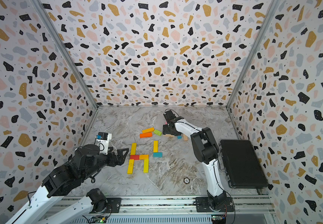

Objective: Assemble the letter h with building blocks
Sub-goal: Pick up the building block from the center of the board.

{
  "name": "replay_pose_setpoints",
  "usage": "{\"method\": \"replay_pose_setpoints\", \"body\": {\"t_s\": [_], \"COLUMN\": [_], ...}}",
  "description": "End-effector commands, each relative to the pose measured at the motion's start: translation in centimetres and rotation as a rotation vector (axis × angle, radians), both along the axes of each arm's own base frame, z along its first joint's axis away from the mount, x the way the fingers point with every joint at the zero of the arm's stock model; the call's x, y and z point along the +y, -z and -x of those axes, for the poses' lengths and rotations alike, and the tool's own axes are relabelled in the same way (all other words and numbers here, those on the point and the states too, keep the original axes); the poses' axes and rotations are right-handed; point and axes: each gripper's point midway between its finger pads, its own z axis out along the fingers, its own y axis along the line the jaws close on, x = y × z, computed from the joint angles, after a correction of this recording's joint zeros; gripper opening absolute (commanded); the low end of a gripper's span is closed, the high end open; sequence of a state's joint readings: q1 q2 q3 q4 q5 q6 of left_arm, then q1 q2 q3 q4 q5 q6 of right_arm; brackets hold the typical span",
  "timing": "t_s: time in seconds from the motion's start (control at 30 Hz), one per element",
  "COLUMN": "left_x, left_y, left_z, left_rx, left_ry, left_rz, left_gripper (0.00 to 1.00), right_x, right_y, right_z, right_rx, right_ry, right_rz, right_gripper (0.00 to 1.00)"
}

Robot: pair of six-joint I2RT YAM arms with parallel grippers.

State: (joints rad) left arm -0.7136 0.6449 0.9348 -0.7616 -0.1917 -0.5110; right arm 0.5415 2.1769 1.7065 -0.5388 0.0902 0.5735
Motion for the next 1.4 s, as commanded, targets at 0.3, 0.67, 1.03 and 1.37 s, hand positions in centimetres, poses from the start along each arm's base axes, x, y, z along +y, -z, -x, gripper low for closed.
{"method": "replay_pose_setpoints", "body": {"t_s": [0.3, 0.67, 1.03, 1.37], "left_x": [-0.3, -0.1, -0.3, -0.2], "left_y": [-0.1, -0.2, 0.1, -0.4], "left_z": [-0.3, -0.3, -0.5, -0.5], "left_rx": [-0.025, -0.028, -0.020, -0.028], "left_ry": [0.012, 0.006, 0.007, 0.002], "left_rz": [0.007, 0.001, -0.004, 0.003], "left_gripper": [0.99, 0.99, 0.99, 0.99], "right_x": [-0.7, 0.0, -0.3, -0.6], "right_y": [-0.5, 1.7, 0.8, -10.1], "right_z": [-1.8, -1.6, -2.3, -0.6], "right_rx": [-0.006, 0.046, -0.041, -0.229], "right_ry": [0.138, 0.121, 0.048, 0.013], "right_rz": [0.034, 0.030, 0.071, -0.002], "right_gripper": [0.84, 0.77, 0.59, 0.59]}}
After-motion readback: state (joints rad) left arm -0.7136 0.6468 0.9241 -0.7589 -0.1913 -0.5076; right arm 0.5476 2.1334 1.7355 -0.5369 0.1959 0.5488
